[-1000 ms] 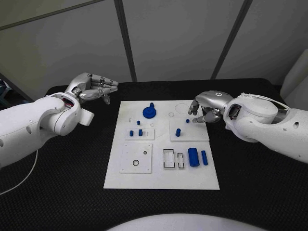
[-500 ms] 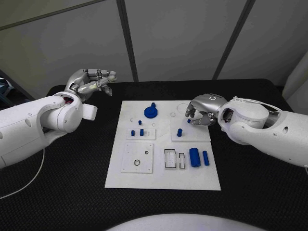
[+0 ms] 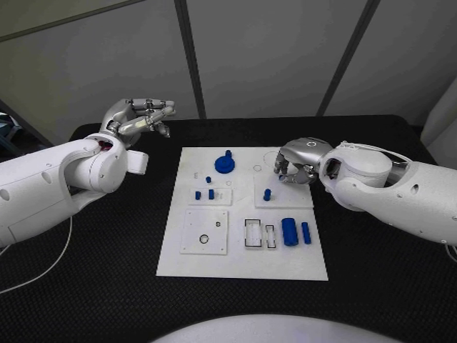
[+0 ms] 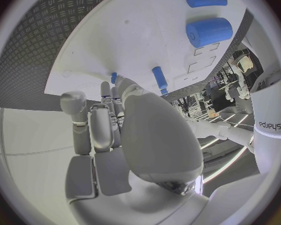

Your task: Assemble the parts on the task board

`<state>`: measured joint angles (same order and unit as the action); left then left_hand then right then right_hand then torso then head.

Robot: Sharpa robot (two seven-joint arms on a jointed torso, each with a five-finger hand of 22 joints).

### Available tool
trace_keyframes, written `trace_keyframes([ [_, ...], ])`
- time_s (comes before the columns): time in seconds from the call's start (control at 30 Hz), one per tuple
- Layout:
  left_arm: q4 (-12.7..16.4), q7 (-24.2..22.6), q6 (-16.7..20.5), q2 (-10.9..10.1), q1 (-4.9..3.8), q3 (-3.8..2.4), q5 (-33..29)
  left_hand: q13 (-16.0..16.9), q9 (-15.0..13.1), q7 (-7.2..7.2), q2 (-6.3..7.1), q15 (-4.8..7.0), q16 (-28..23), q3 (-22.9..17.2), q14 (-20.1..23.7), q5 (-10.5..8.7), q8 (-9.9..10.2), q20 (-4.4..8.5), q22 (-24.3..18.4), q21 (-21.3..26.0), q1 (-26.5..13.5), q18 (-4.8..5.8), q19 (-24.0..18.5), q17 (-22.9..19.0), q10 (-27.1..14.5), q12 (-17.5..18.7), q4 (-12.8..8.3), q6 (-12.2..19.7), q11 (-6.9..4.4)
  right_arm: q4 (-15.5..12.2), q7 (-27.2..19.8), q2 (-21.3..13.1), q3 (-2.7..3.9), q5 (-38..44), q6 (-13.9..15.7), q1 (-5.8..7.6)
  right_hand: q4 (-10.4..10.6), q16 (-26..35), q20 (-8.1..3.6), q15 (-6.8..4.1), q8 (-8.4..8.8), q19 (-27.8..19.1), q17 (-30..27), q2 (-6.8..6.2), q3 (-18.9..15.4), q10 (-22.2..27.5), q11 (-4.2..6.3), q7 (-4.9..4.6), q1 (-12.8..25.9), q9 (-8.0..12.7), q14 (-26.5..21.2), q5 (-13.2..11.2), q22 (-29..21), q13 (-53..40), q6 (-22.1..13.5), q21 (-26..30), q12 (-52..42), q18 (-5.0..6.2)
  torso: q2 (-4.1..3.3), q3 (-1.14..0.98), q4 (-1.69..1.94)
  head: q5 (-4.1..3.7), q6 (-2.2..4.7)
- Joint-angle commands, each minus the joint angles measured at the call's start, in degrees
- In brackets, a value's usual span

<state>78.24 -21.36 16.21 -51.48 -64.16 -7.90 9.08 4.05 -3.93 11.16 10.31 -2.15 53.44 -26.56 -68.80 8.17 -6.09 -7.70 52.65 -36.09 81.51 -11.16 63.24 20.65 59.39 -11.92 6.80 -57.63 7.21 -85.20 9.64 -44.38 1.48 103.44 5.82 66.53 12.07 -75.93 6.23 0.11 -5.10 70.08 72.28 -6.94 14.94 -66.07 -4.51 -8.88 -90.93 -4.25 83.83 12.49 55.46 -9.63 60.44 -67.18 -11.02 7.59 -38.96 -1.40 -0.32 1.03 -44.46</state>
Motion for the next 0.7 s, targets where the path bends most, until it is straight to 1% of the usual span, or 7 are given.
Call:
trace_keyframes([
  [0.03, 0.05, -1.04, 0.1, 0.08, -0.13, -0.06, -0.87, -0.06, 0.06, 0.1, -0.63, 0.04, -0.23, 0.06, 0.3, -0.25, -0.14, 0.0, -0.09, 0.25, 0.08, 0.69, -0.53, -0.05, -0.47, -0.3, -0.13, 0.22, 0.07, 0.23, -0.58, 0.23, -0.01, 0.39, -1.59, 0.0, -0.13, -0.25, -0.24, -0.28, -0.42, 0.24, -0.1, -0.15, 0.67, -0.76, 0.01, 0.07, -0.1, -0.09, 2.79, 0.27, 0.17, 0.15, 0.7, -0.43, -0.07, -0.43, -0.01, 0.0, -0.07, -0.07, -0.22],
  [0.33, 0.14, -0.94, 0.22, 0.02, -0.15, -0.07, -0.88, -0.06, 0.05, 0.1, -0.68, 0.04, -0.29, 0.06, 0.33, -0.25, -0.17, -0.01, -0.13, 0.31, 0.1, 0.69, -0.55, -0.12, -0.51, -0.35, -0.15, 0.21, 0.07, 0.51, -0.45, 0.52, -0.02, 0.29, -2.83, -0.34, -0.55, -0.2, -0.39, -0.42, -0.51, 0.28, -0.21, -0.21, 1.39, -1.28, 0.21, 0.26, 0.17, -0.11, 2.76, 0.23, 0.41, 0.35, 1.22, -0.61, 0.06, -0.46, 0.07, -0.01, -0.02, -0.1, -0.38],
  [0.5, 0.1, -0.8, 0.24, 0.02, -0.16, -0.07, -0.88, -0.06, 0.05, 0.1, -0.69, 0.04, -0.3, 0.05, 0.33, -0.24, -0.17, -0.01, -0.14, 0.32, 0.11, 0.68, -0.56, -0.14, -0.52, -0.36, -0.16, 0.21, 0.07, 0.64, -0.42, 0.66, -0.02, 0.28, -3.37, -0.55, -0.82, -0.23, -0.45, -0.48, -0.52, 0.22, -0.19, -0.22, 1.76, -1.41, 0.26, 0.34, 0.21, -0.11, 2.77, 0.3, 0.4, 0.47, 1.42, -0.62, 0.2, -0.45, 0.07, -0.02, 0.02, -0.07, -0.36],
  [0.6, 0.08, -0.74, 0.19, 0.04, -0.16, -0.07, -0.88, -0.07, 0.03, 0.12, -1.03, 0.1, -0.58, -0.28, 0.38, -0.17, -0.29, 0.04, -0.29, 0.53, 0.76, 0.64, -0.59, -0.52, -0.78, -0.66, -0.67, 0.23, 0.08, 0.72, -0.32, 0.72, -0.03, 0.28, -3.71, -0.63, -1.41, -0.44, -0.57, -0.61, -0.62, 0.46, 0.03, -0.2, 2.47, -1.86, 0.37, 0.47, 0.19, -0.14, 2.83, 0.96, 0.93, 0.6, 1.87, -1.01, 0.3, -0.54, 0.06, -0.02, 0.03, -0.02, -0.36],
  [0.7, 0.02, -0.67, 0.15, 0.07, -0.16, -0.07, -0.88, -0.07, 0.03, 0.13, -1.08, 0.11, -0.62, -0.37, 0.38, -0.16, -0.31, 0.05, -0.3, 0.55, 0.89, 0.64, -0.58, -0.59, -0.82, -0.71, -0.78, 0.24, 0.07, 0.82, -0.17, 0.76, -0.03, 0.28, -3.91, -0.69, -1.78, -0.46, -0.64, -0.65, -0.6, 0.57, 0.03, -0.3, 2.88, -2.0, 0.42, 0.49, 0.3, -0.13, 2.84, 1.36, 1.22, 0.7, 2.0, -1.23, 0.44, -0.59, 0.04, -0.04, -0.01, -0.05, -0.35],
])
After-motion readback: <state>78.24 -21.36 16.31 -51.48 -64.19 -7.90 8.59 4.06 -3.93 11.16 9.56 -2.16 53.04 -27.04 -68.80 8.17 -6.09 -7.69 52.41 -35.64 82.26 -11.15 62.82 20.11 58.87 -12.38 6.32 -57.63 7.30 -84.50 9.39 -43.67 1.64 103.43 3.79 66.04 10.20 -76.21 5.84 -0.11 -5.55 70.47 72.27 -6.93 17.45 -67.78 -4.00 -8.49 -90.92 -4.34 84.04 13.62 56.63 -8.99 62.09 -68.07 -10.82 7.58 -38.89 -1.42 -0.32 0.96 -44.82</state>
